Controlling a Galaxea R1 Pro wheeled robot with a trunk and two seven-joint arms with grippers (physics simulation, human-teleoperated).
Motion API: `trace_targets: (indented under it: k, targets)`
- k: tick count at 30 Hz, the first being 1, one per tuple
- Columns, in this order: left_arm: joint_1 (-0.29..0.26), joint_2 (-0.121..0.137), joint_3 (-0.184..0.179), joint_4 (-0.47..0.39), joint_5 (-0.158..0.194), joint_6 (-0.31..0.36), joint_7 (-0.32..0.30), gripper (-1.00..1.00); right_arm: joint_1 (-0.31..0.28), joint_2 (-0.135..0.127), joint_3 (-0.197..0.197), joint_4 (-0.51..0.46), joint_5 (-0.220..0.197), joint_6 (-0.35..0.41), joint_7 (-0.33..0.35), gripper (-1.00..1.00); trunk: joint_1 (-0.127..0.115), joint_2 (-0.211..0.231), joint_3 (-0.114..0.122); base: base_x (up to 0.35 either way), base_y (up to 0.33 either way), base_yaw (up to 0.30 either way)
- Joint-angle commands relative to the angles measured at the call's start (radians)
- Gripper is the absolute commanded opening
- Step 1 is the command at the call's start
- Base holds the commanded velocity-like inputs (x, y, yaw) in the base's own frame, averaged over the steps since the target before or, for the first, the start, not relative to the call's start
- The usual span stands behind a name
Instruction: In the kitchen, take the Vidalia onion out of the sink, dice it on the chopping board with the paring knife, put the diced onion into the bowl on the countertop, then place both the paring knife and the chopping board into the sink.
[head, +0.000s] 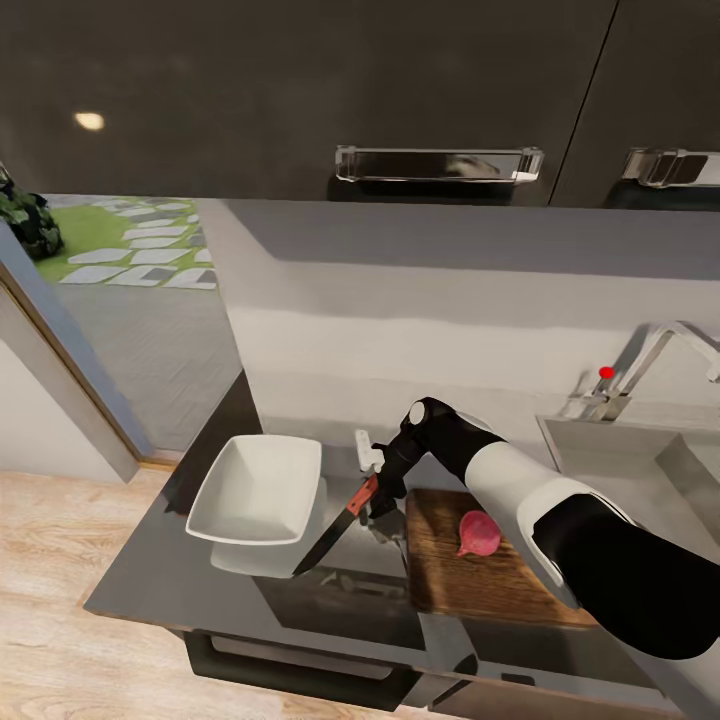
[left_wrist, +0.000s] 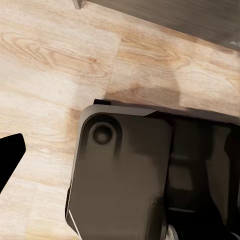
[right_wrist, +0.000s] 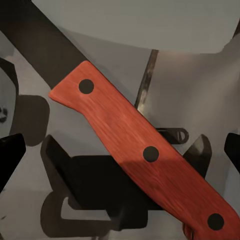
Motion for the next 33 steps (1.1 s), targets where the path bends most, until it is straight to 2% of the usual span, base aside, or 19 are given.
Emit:
trace_targets:
  k: [1,33]
  targets:
    - [0.0,-0.001,0.001,-0.001,0.01,-0.001,-0.002,1.0,-0.001,0.0,-0.002,-0.001,0.007,-0.002,0.003,1.0,0.0,-0.001,-0.001,0.0,0.0,0.0]
    - [0.0,-0.001,0.001,0.0,0.01,-0.001,-0.002,1.0,-0.001,-0.002,-0.002,0.001,0.007,0.0,-0.008,1.0,0.0,-0.001,-0.037,0.0,0.0,0.0]
